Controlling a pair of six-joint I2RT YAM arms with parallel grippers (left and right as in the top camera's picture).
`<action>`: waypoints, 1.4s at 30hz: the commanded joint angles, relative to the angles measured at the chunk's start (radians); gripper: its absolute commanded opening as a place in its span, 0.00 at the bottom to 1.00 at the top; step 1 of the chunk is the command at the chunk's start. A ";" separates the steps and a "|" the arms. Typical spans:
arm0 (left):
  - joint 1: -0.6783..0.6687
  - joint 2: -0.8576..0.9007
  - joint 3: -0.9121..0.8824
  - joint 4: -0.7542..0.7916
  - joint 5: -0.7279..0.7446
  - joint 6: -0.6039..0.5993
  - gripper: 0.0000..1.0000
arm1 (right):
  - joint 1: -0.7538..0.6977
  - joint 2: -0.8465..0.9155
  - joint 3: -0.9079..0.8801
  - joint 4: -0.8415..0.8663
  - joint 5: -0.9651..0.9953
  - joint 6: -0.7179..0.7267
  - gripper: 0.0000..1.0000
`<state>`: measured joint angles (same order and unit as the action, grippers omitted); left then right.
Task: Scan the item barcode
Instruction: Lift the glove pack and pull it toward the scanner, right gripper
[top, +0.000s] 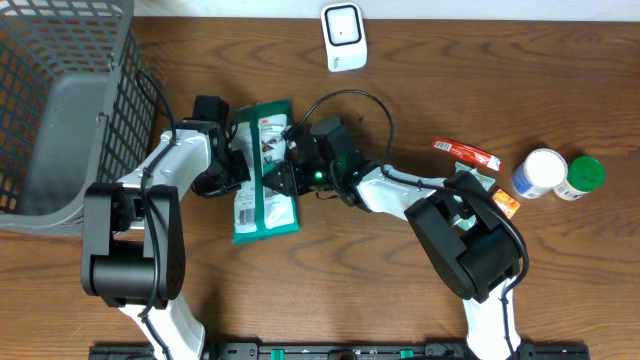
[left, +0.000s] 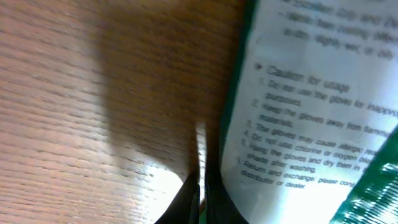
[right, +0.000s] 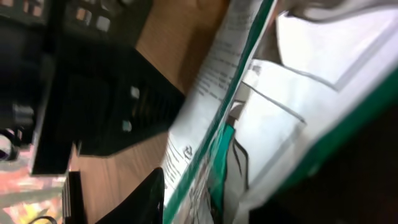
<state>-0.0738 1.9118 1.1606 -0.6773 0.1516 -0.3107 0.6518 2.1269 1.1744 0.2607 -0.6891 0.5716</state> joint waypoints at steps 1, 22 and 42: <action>-0.009 0.062 -0.060 -0.024 0.048 -0.004 0.08 | 0.009 0.007 -0.006 0.019 -0.027 0.020 0.28; 0.087 -0.197 0.017 0.010 0.047 0.003 0.08 | -0.207 -0.163 -0.005 -0.206 -0.453 -0.030 0.01; 0.092 -0.786 0.017 0.134 -0.113 0.004 0.33 | -0.379 -0.558 -0.005 -0.890 -0.703 -0.408 0.01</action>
<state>0.0124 1.1240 1.1656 -0.5564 0.0975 -0.3122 0.3042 1.5959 1.1694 -0.5869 -1.2648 0.2214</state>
